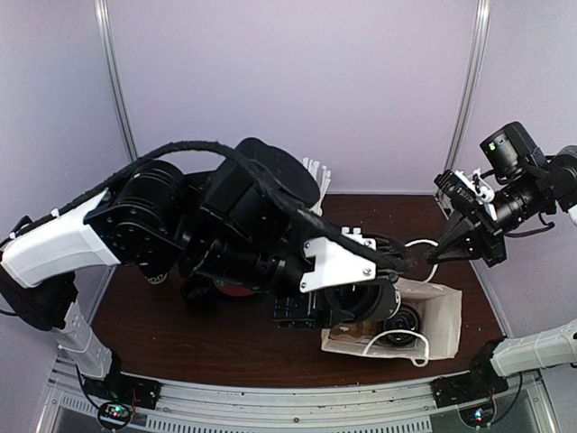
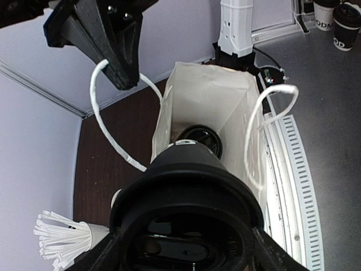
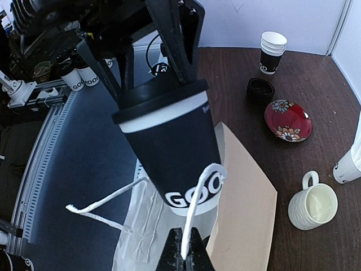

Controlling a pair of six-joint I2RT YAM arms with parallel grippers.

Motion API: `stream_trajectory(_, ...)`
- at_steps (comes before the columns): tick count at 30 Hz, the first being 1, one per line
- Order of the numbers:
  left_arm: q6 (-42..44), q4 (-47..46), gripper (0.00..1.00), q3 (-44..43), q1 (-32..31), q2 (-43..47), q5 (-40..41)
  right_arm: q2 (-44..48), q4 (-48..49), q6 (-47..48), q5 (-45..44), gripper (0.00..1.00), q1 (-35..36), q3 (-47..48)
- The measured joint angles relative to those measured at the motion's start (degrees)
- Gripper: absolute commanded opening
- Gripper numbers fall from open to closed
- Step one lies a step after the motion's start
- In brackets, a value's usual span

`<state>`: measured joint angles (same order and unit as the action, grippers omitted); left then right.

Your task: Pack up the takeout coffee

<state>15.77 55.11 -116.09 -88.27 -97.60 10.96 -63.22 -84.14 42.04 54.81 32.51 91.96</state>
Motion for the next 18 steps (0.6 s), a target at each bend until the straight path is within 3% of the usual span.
stream_trajectory(18,5.4,6.0,0.58,-7.5,-2.6,-12.9,10.2,2.0,0.0,-0.3,3.5,0.00,1.6,-4.5)
